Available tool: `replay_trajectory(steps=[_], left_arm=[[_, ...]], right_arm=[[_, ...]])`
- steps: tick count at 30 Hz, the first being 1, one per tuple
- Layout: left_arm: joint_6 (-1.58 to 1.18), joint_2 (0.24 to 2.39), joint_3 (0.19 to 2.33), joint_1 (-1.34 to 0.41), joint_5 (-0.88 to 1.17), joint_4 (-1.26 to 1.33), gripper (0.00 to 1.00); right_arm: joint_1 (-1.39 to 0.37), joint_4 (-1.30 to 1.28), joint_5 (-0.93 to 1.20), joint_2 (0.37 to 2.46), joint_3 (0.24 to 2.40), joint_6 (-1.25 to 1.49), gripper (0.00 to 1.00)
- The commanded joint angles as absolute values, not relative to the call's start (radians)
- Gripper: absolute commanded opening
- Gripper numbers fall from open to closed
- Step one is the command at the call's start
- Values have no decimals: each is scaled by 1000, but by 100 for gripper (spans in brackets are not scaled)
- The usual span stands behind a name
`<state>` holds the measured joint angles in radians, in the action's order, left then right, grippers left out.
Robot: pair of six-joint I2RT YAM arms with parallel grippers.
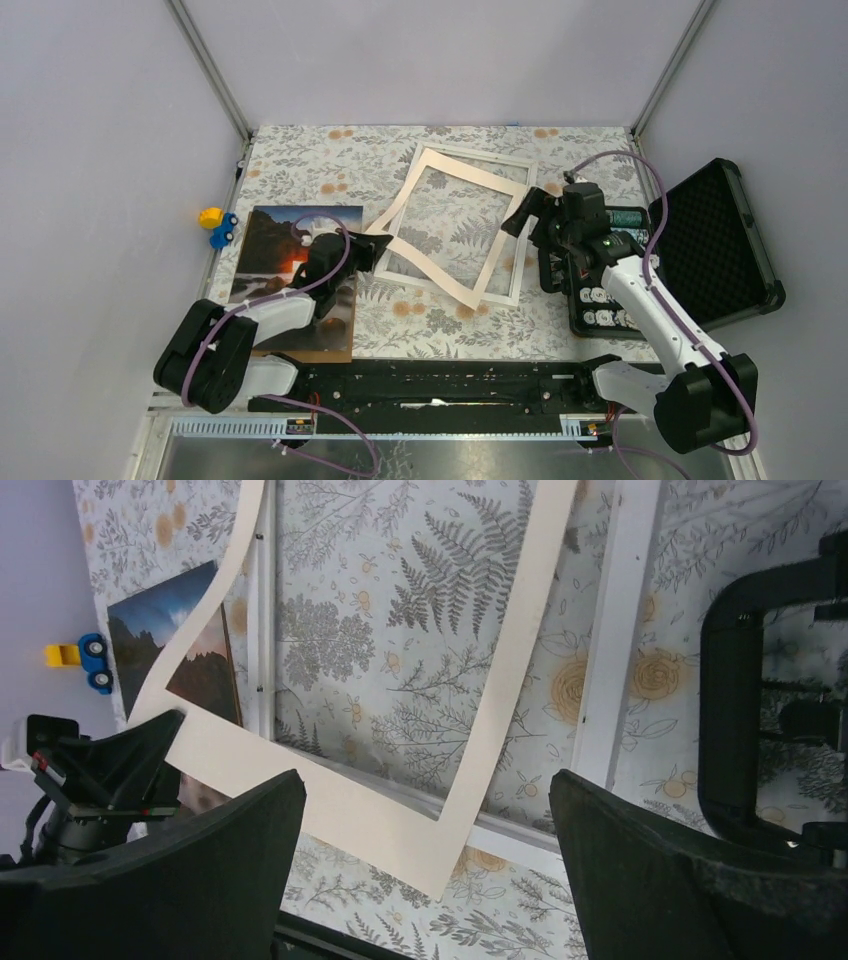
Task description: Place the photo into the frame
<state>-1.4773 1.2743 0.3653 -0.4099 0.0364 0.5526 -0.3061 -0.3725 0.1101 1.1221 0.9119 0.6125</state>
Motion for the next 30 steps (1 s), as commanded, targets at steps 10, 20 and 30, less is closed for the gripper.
replay_trajectory(steps=[10,20,30], left_arm=[[-1623,1199,307,-436,-42,720,0],[-1661,1171,272,-445,-5,730,0],[-1688,1184,244,-468,-16,768,0]], right_arm=[[-287,43,495,1030,475,1113,98],[-517,358,245,902,240,1544,88],[-517,355,143,841,226,1645,44]])
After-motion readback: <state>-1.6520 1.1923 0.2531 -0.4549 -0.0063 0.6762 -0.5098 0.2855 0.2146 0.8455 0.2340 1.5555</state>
